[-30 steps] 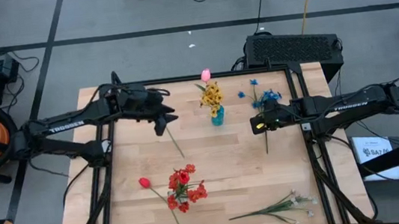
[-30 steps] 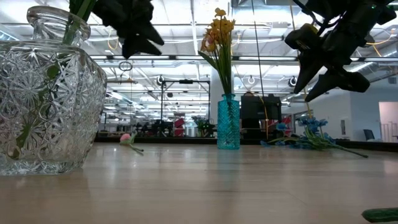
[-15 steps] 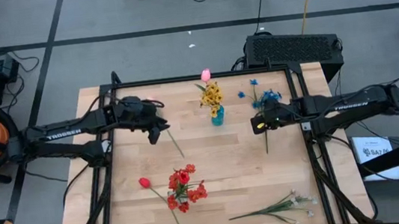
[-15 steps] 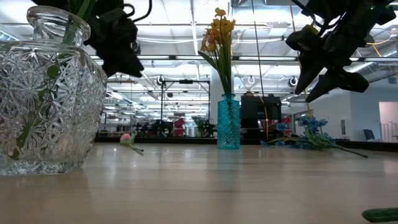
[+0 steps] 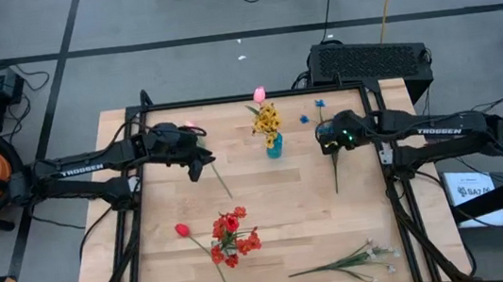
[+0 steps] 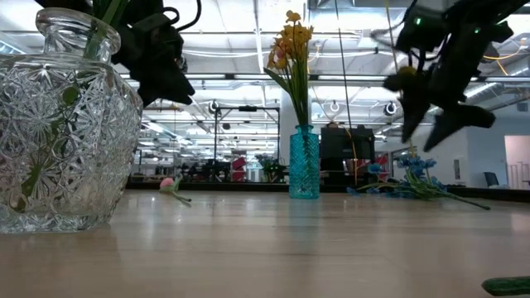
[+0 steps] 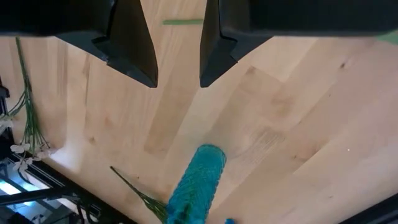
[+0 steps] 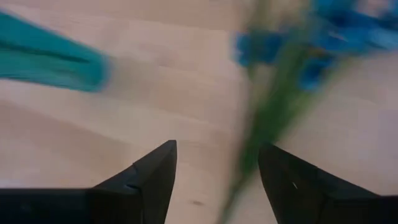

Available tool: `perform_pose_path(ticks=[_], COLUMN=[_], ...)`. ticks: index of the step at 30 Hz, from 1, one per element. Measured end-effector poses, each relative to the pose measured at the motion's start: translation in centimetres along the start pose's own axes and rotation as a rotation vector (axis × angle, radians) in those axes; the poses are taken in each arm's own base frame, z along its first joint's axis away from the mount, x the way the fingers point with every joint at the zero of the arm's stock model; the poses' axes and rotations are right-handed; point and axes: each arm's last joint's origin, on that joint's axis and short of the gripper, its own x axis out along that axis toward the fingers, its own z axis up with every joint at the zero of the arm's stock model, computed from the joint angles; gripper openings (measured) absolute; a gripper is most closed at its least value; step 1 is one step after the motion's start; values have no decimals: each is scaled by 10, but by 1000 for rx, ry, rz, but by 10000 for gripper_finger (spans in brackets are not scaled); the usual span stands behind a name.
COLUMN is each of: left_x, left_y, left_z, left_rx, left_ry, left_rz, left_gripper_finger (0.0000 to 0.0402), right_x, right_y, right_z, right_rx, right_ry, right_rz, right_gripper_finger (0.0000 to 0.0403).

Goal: Sort flowers into vase by color
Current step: Put the blue flowers into the transparent vase

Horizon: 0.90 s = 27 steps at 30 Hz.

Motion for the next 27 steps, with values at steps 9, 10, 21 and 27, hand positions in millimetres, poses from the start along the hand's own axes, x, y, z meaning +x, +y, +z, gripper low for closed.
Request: perform_pose_path(ticks=[9, 10, 21, 27], left_x=[0, 0, 0, 0], left_y=[0, 0, 0, 0], left_z=[1, 1, 1, 1], left_rx=[3, 3, -20, -51], left_ry=[-14, -14, -12, -6], left_rz=[-5, -4, -3, -7], left_gripper_finger=[125, 125, 125, 125], right_x=[37, 43, 86, 91], right_y=[1, 1, 7, 9], right_z=[0, -1, -4, -5], right_rx=[33, 33, -7, 23], right_ry=[172, 186, 240, 244], right_rz=[-161, -187, -269, -279], right_gripper_finger=[219, 219, 186, 62])
